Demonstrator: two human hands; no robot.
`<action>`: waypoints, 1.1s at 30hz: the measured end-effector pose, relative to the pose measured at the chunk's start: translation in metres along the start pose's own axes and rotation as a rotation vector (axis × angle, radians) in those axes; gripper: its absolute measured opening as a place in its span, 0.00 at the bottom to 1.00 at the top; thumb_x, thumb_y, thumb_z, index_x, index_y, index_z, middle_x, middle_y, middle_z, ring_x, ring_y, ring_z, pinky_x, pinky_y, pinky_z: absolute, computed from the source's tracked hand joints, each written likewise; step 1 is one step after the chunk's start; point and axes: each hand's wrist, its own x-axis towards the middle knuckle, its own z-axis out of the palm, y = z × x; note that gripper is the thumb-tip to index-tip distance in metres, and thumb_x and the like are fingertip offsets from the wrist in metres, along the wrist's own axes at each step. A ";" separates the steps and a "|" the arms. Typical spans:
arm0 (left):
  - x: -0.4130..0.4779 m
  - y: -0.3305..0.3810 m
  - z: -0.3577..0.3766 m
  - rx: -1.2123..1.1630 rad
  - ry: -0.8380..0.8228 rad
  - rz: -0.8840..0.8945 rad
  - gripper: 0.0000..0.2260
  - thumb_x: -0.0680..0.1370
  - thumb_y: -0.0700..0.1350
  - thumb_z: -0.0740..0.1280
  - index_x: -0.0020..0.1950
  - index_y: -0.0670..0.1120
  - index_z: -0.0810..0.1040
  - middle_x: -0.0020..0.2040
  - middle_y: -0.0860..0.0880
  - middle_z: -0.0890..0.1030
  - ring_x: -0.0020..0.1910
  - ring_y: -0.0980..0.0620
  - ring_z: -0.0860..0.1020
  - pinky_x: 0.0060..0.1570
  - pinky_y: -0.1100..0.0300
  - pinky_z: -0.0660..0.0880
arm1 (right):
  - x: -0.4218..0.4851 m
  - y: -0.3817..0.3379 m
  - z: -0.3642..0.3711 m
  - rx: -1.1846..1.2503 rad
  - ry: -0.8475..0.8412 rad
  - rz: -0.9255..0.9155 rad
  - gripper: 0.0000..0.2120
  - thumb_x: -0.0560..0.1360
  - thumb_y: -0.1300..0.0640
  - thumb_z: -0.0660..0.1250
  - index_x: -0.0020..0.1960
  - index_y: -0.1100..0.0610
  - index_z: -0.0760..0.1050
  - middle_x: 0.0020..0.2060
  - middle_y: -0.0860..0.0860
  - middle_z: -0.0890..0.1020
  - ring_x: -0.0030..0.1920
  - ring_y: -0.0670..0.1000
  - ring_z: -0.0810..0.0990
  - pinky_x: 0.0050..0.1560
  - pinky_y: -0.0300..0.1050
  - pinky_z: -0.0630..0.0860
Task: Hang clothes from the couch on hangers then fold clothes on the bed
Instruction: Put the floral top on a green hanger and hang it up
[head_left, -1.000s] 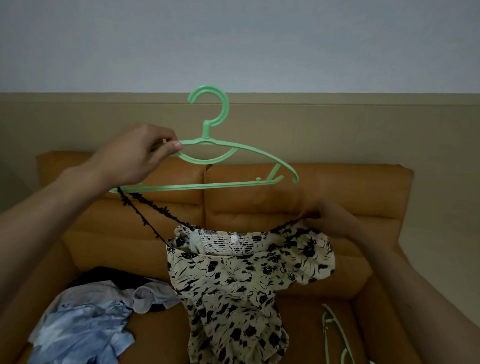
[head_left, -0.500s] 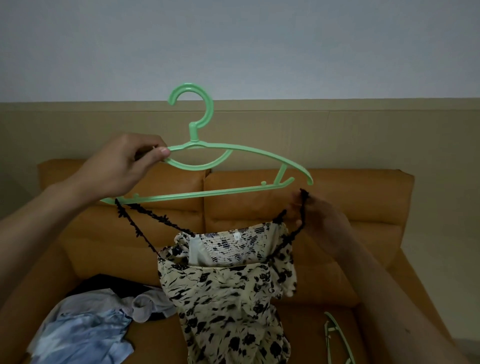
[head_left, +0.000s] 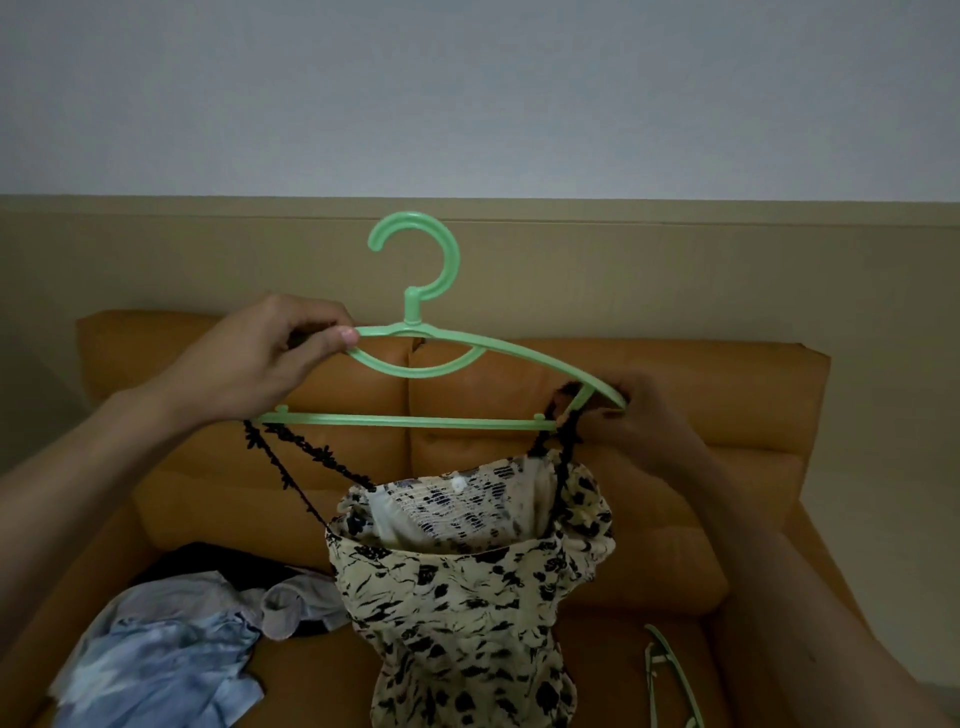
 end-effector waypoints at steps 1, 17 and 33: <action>0.000 0.000 0.000 -0.001 0.014 0.005 0.15 0.82 0.58 0.59 0.46 0.52 0.81 0.32 0.49 0.75 0.27 0.55 0.69 0.27 0.65 0.61 | 0.002 -0.001 -0.004 -0.150 -0.014 0.012 0.06 0.70 0.60 0.75 0.46 0.51 0.82 0.39 0.50 0.85 0.39 0.53 0.84 0.41 0.51 0.81; 0.015 -0.024 0.012 -0.219 0.057 0.109 0.13 0.82 0.60 0.59 0.45 0.57 0.80 0.32 0.54 0.76 0.27 0.57 0.68 0.29 0.62 0.60 | -0.058 -0.058 0.010 0.400 -0.156 0.155 0.14 0.79 0.52 0.64 0.53 0.64 0.76 0.56 0.64 0.81 0.61 0.64 0.79 0.59 0.54 0.78; -0.008 -0.017 0.031 -0.409 0.145 0.223 0.12 0.80 0.52 0.65 0.60 0.49 0.78 0.55 0.54 0.76 0.58 0.55 0.73 0.58 0.56 0.68 | -0.193 -0.197 0.135 0.433 0.241 0.324 0.27 0.77 0.45 0.70 0.63 0.62 0.63 0.67 0.65 0.77 0.67 0.68 0.76 0.61 0.63 0.79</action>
